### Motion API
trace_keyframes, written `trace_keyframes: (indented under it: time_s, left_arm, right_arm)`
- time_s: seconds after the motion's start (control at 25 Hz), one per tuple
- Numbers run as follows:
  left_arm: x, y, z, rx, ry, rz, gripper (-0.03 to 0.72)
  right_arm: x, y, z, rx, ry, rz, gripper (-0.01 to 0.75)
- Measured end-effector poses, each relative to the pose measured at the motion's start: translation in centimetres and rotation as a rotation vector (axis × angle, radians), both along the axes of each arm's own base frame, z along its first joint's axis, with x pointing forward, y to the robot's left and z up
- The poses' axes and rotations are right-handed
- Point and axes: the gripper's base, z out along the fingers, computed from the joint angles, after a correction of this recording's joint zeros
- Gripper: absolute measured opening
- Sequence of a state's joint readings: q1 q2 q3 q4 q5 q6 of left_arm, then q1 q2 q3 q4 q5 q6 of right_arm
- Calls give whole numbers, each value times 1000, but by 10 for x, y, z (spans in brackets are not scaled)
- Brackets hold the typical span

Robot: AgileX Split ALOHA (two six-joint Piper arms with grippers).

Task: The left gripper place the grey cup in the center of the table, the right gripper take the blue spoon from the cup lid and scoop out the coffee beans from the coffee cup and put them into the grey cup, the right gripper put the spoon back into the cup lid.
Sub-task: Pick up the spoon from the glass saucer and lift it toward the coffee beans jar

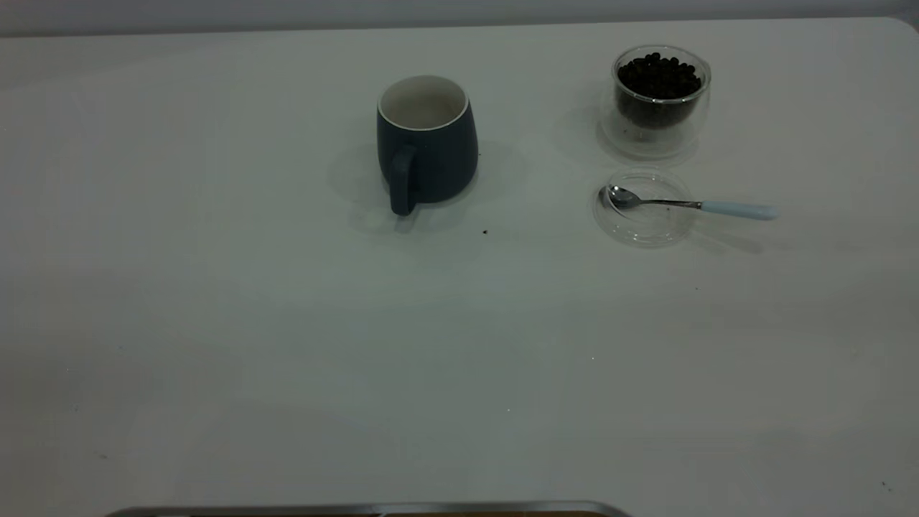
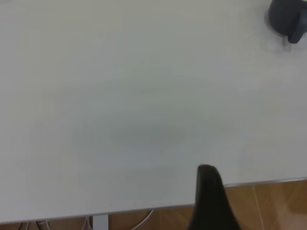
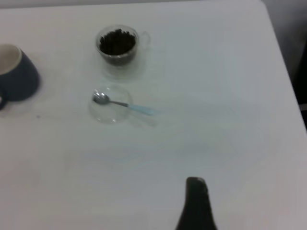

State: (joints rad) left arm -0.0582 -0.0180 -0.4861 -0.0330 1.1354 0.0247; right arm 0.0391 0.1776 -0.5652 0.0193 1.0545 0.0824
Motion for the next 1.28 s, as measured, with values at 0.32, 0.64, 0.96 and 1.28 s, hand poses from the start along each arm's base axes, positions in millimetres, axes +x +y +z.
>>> trace_keyframes:
  time_s: [0.32, 0.64, 0.96, 1.28]
  left_arm:
    - [0, 0, 0, 0, 0, 0, 555]
    - [0, 0, 0, 0, 0, 0, 555]
    - [0, 0, 0, -3, 0, 2, 555]
    - [0, 0, 0, -3, 0, 2, 555]
  right_arm:
    - [123, 22, 28, 159, 218, 116, 721]
    - [224, 42, -29, 361, 409, 163, 720]
    - [262, 39, -83, 518, 533, 91, 720]
    - [276, 4, -139, 661, 596, -7, 720]
